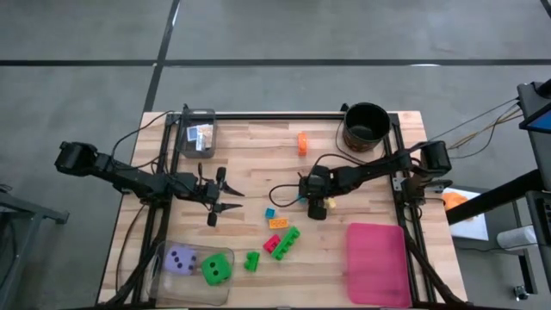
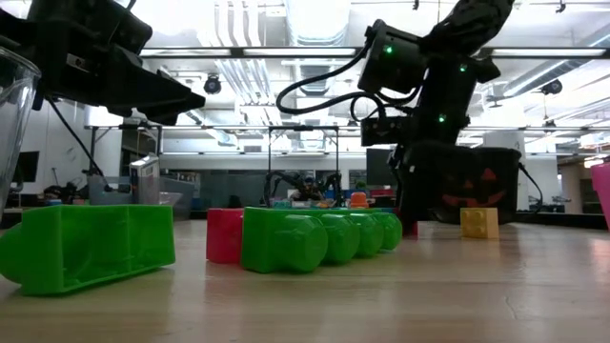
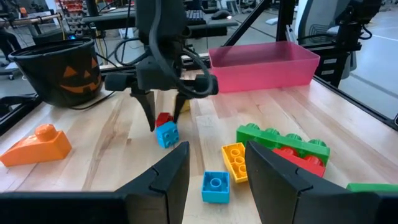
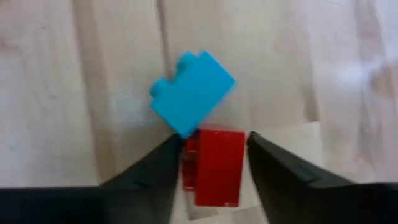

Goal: Pick & Place Toys
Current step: Put the right red game piece into the pink bin

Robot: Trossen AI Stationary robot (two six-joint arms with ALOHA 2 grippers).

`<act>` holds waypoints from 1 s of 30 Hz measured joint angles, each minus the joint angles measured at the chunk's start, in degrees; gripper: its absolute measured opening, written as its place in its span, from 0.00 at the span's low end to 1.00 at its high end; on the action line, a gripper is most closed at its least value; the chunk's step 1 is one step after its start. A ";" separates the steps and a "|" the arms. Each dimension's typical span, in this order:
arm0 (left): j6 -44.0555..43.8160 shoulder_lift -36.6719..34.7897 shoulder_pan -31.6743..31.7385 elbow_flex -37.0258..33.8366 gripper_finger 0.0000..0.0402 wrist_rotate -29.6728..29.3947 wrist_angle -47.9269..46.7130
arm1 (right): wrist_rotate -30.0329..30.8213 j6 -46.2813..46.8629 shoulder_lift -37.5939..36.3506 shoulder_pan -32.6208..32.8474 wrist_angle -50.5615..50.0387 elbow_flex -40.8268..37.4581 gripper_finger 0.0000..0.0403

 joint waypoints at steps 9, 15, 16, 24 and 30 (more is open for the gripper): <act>0.00 0.00 0.00 0.00 0.39 -0.09 -0.02 | -0.73 -0.01 -1.02 0.17 -4.65 0.09 0.22; -0.02 0.00 0.00 0.00 0.39 -0.26 -0.17 | -1.12 -0.03 -4.81 1.77 -5.41 -0.09 0.22; -0.02 0.00 0.00 0.00 0.39 -0.26 -0.18 | -1.11 -0.05 -5.95 2.16 -5.28 -0.09 0.22; -0.10 0.00 0.00 0.00 0.39 -0.26 -0.22 | -1.18 -1.70 -15.80 7.82 2.09 -0.33 0.22; -0.42 -0.01 0.00 0.00 0.39 -0.26 -0.28 | -4.70 -4.56 -21.71 13.41 21.41 -5.55 0.22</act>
